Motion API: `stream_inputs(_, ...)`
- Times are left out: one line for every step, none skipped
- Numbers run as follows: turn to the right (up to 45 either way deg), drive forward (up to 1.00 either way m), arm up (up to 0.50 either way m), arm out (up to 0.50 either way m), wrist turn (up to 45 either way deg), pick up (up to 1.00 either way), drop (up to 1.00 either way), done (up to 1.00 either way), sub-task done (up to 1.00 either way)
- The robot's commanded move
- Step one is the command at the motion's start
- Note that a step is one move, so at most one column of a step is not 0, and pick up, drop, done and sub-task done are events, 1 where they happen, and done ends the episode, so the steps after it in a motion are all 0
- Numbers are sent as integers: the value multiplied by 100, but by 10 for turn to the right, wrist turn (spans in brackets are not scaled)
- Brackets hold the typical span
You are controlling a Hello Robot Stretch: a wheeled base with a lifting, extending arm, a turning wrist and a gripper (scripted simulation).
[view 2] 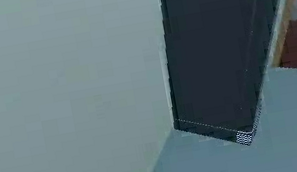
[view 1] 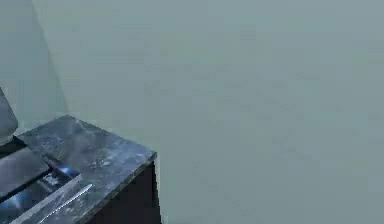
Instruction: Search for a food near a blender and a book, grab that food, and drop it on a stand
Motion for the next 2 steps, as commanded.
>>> stream_inputs(-450, 0, 0, 0, 0, 0, 0, 0, 0)
stream_inputs(-450, 0, 0, 0, 0, 0, 0, 0, 0)
